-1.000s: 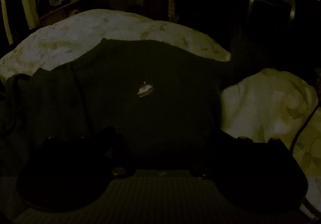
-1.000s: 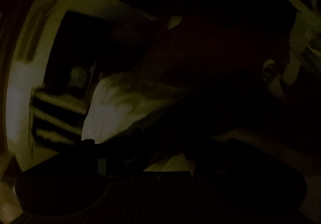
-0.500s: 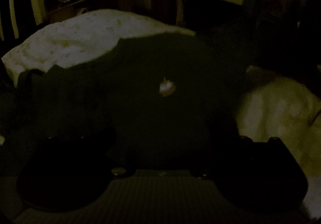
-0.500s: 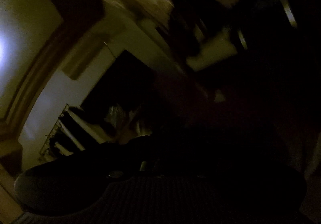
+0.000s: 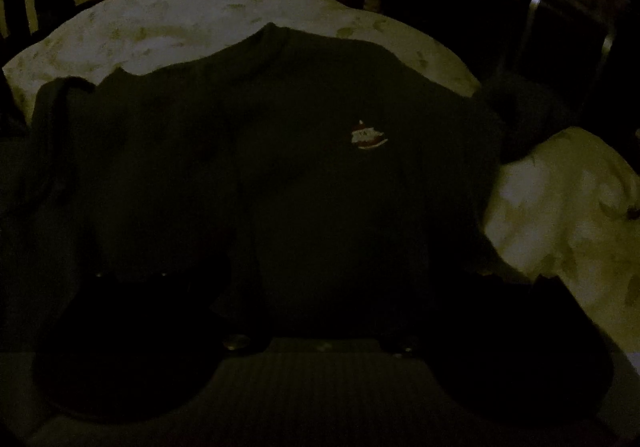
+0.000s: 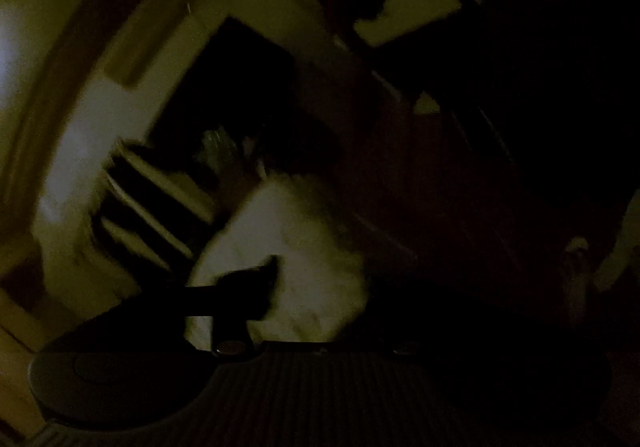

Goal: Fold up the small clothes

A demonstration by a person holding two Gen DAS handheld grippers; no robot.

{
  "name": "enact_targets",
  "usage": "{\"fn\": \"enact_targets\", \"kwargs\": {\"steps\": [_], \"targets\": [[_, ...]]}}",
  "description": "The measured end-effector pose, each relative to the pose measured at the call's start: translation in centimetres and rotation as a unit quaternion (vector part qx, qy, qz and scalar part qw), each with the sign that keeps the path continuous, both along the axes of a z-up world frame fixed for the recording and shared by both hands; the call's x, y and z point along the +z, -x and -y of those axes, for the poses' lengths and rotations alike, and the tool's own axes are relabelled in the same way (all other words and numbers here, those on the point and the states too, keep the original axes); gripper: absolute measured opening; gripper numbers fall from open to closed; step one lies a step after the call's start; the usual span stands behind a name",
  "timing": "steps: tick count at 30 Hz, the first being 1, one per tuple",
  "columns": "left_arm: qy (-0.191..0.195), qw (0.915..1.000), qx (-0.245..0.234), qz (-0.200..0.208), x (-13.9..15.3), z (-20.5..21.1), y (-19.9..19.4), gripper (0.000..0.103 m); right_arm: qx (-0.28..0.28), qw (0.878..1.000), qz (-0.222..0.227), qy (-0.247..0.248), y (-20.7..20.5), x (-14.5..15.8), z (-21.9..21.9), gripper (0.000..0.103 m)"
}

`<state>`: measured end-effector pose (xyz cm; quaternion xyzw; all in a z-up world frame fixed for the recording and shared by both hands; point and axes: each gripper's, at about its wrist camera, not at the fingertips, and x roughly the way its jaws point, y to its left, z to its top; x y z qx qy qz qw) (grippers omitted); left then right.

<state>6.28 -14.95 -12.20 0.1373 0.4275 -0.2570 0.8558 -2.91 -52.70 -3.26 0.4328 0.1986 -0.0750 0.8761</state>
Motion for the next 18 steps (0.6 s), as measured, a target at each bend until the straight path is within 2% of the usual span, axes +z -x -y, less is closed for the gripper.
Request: {"fn": "enact_targets", "kwargs": {"steps": [2,4,6,9,11,14,16,18], "targets": [[-0.002,1.0000,-0.001,0.002,0.1,0.3,0.2,0.103,-0.001,0.999,-0.047,0.018,-1.2,-1.7,-0.4,0.103],[-0.005,1.0000,-0.005,0.006,0.2,0.3,0.4,0.103,-0.009,0.996,-0.084,-0.014,-2.3,-4.2,0.3,0.103],[-0.008,0.9999,-0.008,0.008,0.2,0.5,0.4,0.103,-0.017,0.992,-0.114,-0.042,-3.5,-6.0,0.9,0.096],[-0.010,0.9999,-0.010,0.009,0.1,0.7,0.4,0.103,-0.005,0.993,-0.103,-0.049,-5.3,-6.5,1.3,0.094],[-0.013,0.9998,-0.011,0.010,-0.1,0.9,0.4,0.103,-0.005,0.991,-0.129,-0.042,-7.5,-6.5,1.5,0.095],[-0.020,0.9996,-0.016,0.015,-0.1,1.2,0.6,0.103,0.000,0.983,-0.183,-0.036,-11.3,-7.4,2.1,0.100],[-0.024,0.9994,-0.018,0.016,-0.2,1.4,0.4,0.103,0.005,0.970,-0.237,-0.056,-13.8,-9.0,2.8,0.099],[-0.026,0.9994,-0.020,0.012,-0.3,1.5,0.2,0.103,0.015,0.964,-0.257,-0.066,-15.3,-10.3,2.9,0.093]]}}
